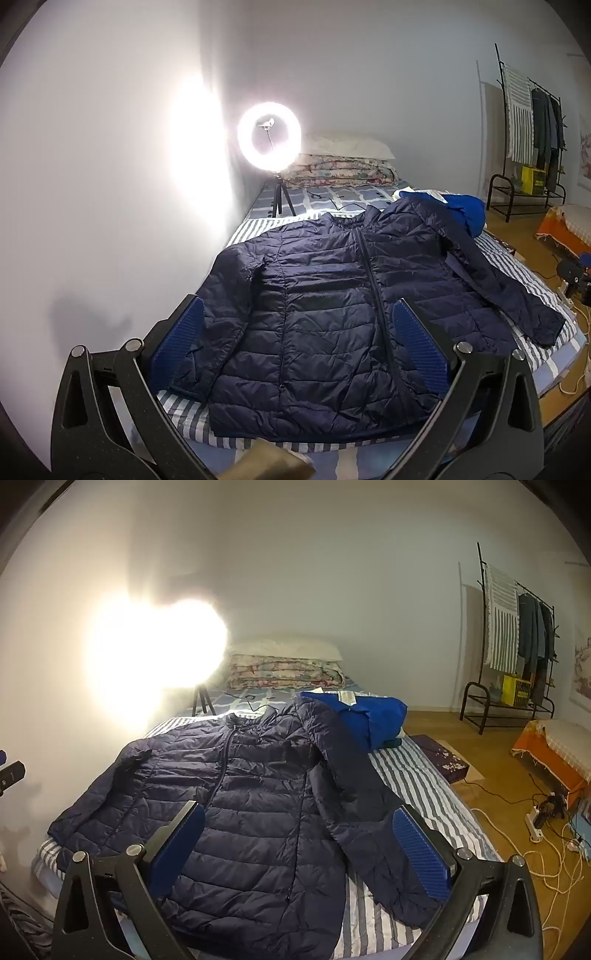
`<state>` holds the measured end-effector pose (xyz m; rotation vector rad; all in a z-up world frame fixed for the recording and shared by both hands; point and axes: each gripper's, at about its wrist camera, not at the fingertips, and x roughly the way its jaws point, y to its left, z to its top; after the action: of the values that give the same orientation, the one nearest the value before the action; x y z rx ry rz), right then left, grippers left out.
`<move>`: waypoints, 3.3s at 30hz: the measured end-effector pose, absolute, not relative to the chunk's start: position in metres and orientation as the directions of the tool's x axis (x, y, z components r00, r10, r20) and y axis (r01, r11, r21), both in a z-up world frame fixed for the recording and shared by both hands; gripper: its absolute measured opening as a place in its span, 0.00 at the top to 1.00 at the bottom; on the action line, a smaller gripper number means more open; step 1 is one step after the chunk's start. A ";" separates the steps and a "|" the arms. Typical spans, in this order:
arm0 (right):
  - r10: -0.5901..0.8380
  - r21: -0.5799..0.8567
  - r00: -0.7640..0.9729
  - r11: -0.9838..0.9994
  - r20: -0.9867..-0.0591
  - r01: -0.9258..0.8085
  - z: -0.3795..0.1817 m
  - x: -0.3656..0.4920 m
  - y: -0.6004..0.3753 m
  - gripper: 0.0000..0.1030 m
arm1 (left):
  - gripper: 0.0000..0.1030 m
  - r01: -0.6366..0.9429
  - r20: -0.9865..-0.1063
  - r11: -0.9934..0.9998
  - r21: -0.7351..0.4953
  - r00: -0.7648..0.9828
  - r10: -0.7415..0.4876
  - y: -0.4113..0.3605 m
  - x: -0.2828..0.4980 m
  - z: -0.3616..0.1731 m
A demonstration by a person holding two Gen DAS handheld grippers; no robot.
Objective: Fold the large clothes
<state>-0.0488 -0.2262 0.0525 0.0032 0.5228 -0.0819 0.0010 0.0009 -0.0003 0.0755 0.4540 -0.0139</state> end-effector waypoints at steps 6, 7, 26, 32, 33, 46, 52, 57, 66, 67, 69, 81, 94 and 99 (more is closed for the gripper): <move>-0.077 0.004 0.861 0.996 -0.502 0.091 0.053 -0.051 -0.231 0.00 | 0.00 0.022 -0.402 0.996 0.082 0.915 0.013 0.001 -0.009 0.000; -0.077 0.005 0.862 0.996 -0.502 0.092 0.053 -0.051 -0.232 0.00 | 0.00 0.029 -0.423 0.997 0.075 0.906 0.006 0.002 0.001 0.000; -0.075 -0.001 0.853 0.996 -0.517 0.088 0.045 -0.047 -0.227 0.00 | 0.00 0.023 -0.415 0.997 0.077 0.910 0.011 0.000 -0.002 0.006; -0.077 0.000 0.853 0.996 -0.516 0.089 0.045 -0.048 -0.227 0.00 | 0.00 0.023 -0.415 0.997 0.075 0.910 0.010 0.000 -0.002 0.005; -0.076 0.000 0.853 0.996 -0.516 0.089 0.045 -0.048 -0.227 0.00 | 0.00 0.023 -0.415 0.997 0.075 0.910 0.010 0.000 -0.002 0.005; -0.076 0.004 0.854 0.996 -0.515 0.091 0.046 -0.048 -0.228 0.00 | 0.00 0.015 -0.410 0.997 0.080 0.912 0.019 0.000 -0.002 0.005; -0.073 0.007 0.854 0.996 -0.515 0.089 0.046 -0.047 -0.227 0.00 | 0.00 0.015 -0.409 0.997 0.080 0.912 0.019 0.000 -0.002 0.004; -0.073 0.006 0.854 0.996 -0.515 0.089 0.045 -0.046 -0.226 0.00 | 0.00 0.016 -0.409 0.997 0.081 0.912 0.019 0.000 -0.002 0.004; -0.074 0.006 0.855 0.996 -0.514 0.089 0.045 -0.047 -0.226 0.00 | 0.00 0.016 -0.410 0.997 0.082 0.912 0.019 0.000 -0.002 0.005; -0.074 0.005 0.855 0.996 -0.513 0.089 0.045 -0.047 -0.226 0.00 | 0.00 0.016 -0.410 0.996 0.082 0.912 0.019 0.000 -0.002 0.004; -0.074 0.005 0.855 0.996 -0.513 0.090 0.046 -0.047 -0.226 0.00 | 0.00 0.016 -0.411 0.996 0.083 0.911 0.020 0.001 -0.002 0.004; -0.072 0.000 0.857 0.996 -0.511 0.084 0.046 -0.046 -0.222 0.00 | 0.00 0.013 -0.413 0.996 0.084 0.910 0.023 0.005 -0.001 0.003; -0.054 -0.007 0.859 0.998 -0.508 0.059 0.044 -0.043 -0.210 0.00 | 0.00 -0.017 -0.419 0.995 0.094 0.906 0.055 0.020 -0.005 -0.005; -0.079 -0.041 0.856 0.997 -0.511 0.068 0.043 -0.036 -0.196 0.00 | 0.00 -0.041 -0.421 0.994 0.098 0.904 0.079 0.030 -0.009 -0.006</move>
<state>-0.0364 -0.1959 0.0431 -0.0222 0.5378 -0.0774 -0.0093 0.0303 -0.0065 0.0879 0.4385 0.0619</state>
